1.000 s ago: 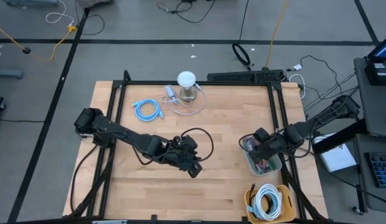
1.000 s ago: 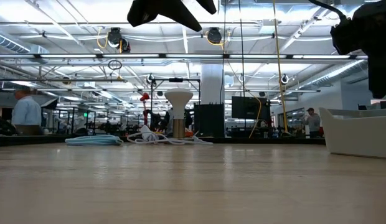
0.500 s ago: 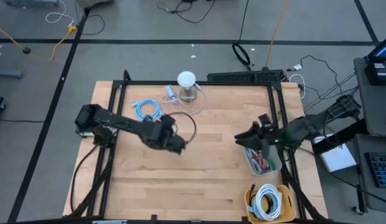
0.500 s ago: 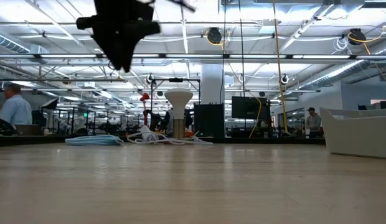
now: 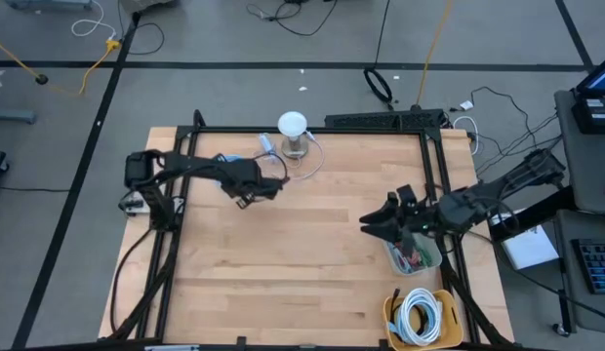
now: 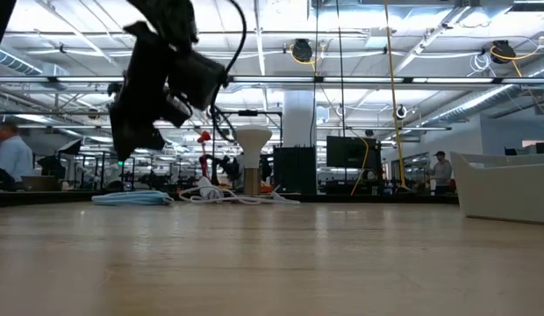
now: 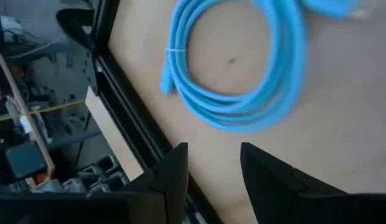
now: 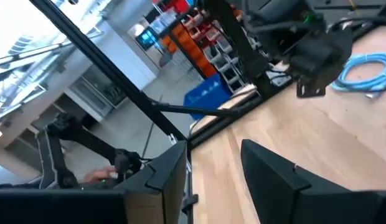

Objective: Pick & Place USB Port
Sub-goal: Put the blue HDMI cable into the yellow bin

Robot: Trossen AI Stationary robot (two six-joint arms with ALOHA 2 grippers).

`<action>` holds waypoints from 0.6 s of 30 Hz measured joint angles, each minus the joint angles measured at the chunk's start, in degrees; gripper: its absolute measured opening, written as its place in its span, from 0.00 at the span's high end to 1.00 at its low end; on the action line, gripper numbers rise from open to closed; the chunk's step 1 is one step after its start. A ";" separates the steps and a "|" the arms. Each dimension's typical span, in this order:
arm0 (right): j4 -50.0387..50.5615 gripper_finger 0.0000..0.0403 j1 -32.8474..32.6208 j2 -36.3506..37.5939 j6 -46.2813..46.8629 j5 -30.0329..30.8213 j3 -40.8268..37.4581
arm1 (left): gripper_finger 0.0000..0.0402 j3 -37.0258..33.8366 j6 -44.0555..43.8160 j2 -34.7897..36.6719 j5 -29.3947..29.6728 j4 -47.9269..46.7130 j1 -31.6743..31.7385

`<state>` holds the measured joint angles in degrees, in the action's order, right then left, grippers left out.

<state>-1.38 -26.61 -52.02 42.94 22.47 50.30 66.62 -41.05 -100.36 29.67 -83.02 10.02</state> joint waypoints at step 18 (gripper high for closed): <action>-7.26 0.63 4.82 -7.53 6.42 6.06 -0.02 | 0.49 -4.64 29.53 0.00 1.80 23.21 12.80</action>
<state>-8.64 -21.79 -59.55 49.35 28.53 50.28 61.98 -11.53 -100.36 31.46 -59.81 22.82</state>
